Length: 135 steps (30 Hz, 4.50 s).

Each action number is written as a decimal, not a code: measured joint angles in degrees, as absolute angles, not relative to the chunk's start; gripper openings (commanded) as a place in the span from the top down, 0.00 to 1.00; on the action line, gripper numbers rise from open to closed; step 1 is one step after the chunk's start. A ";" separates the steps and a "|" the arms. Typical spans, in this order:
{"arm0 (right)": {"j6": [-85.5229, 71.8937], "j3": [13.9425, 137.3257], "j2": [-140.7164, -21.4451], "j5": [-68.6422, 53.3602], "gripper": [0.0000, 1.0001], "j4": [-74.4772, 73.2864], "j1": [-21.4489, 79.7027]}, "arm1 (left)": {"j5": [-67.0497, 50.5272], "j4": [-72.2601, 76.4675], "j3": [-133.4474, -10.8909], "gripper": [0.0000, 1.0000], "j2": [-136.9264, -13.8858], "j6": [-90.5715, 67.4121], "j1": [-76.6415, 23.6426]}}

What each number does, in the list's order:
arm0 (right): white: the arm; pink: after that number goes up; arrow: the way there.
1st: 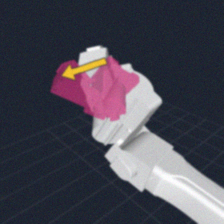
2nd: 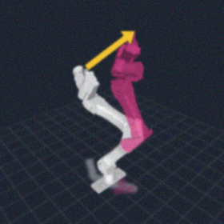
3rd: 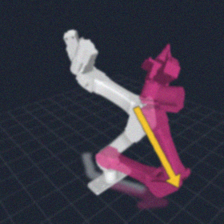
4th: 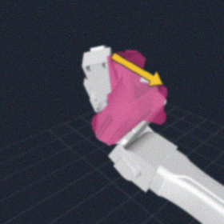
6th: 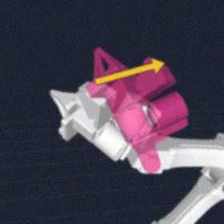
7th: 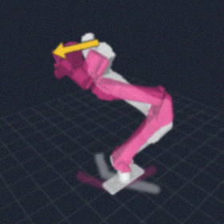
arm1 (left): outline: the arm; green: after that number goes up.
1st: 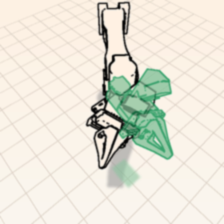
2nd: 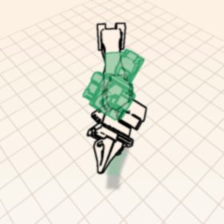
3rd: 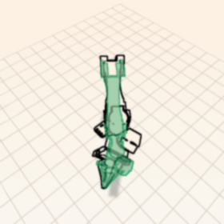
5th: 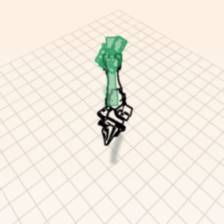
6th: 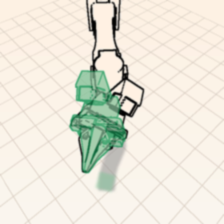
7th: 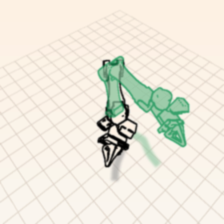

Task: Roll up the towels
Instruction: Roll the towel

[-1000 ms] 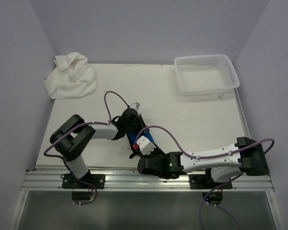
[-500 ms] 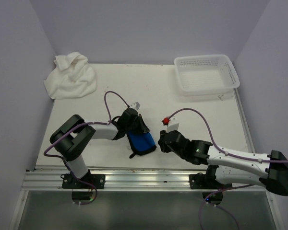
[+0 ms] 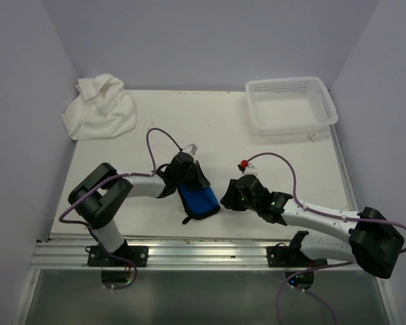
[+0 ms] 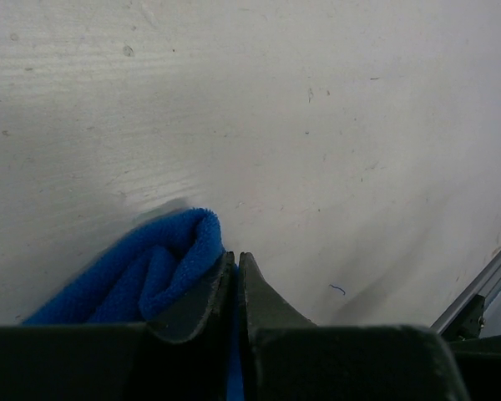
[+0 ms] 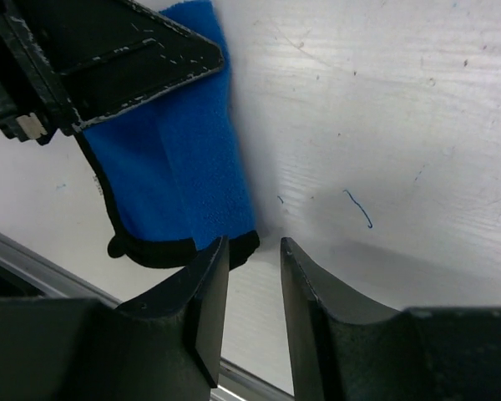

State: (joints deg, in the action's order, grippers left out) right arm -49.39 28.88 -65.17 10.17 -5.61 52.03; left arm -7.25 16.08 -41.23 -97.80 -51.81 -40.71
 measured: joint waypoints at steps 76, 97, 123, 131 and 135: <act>-45.45 44.53 -82.72 17.10 1.00 -16.14 63.35 | -4.86 9.67 -42.50 0.76 -91.59 -50.41 -39.27; -37.34 53.39 -90.39 30.87 1.00 -31.68 71.37 | -12.38 7.70 -42.19 0.47 -87.81 -51.92 -37.89; -37.30 56.60 -93.47 38.44 1.00 -35.53 74.39 | -13.06 1.98 -42.22 0.37 -86.24 -51.05 -37.95; -36.84 57.87 -94.70 39.64 1.00 -35.92 76.14 | -12.58 2.07 -43.72 0.36 -89.06 -49.89 -37.95; -36.64 58.67 -96.14 40.29 1.00 -36.67 76.90 | -12.47 2.07 -44.16 0.37 -90.52 -49.84 -37.95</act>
